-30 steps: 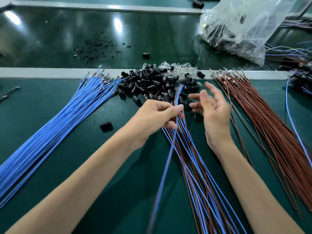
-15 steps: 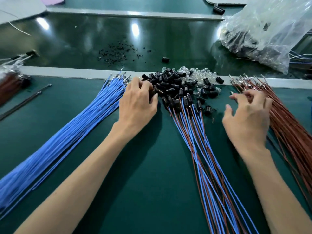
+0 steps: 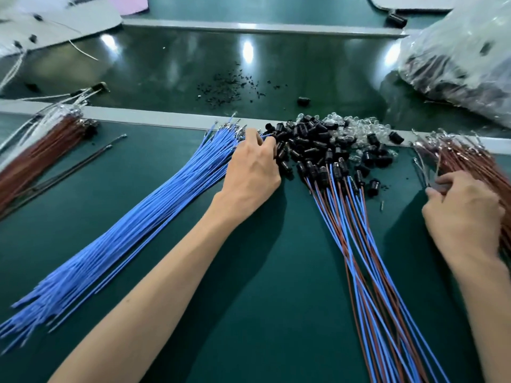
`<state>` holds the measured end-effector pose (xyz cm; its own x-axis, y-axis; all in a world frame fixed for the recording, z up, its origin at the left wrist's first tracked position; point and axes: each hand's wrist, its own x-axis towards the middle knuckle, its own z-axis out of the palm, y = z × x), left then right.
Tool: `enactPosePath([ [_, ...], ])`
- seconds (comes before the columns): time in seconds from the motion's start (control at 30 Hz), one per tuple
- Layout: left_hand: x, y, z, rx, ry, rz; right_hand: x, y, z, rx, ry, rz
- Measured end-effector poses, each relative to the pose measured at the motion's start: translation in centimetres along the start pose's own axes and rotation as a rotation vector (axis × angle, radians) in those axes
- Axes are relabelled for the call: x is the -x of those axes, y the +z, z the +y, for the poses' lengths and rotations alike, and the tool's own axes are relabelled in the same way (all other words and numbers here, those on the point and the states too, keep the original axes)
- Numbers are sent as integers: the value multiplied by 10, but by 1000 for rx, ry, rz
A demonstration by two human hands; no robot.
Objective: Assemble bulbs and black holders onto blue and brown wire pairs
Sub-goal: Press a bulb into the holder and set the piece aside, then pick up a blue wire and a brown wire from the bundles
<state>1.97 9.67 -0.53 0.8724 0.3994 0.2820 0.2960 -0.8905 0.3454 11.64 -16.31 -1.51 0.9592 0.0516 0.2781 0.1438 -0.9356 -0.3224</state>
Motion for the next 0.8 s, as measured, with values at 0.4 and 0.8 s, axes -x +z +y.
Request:
enactPosePath([
  [0.4, -2, 3, -6, -19, -37, 22, 10, 2, -14, -160, -124, -46],
  [0.8, -7, -2, 1, 345, -40, 109, 18, -16, -35, -912, -27, -258],
])
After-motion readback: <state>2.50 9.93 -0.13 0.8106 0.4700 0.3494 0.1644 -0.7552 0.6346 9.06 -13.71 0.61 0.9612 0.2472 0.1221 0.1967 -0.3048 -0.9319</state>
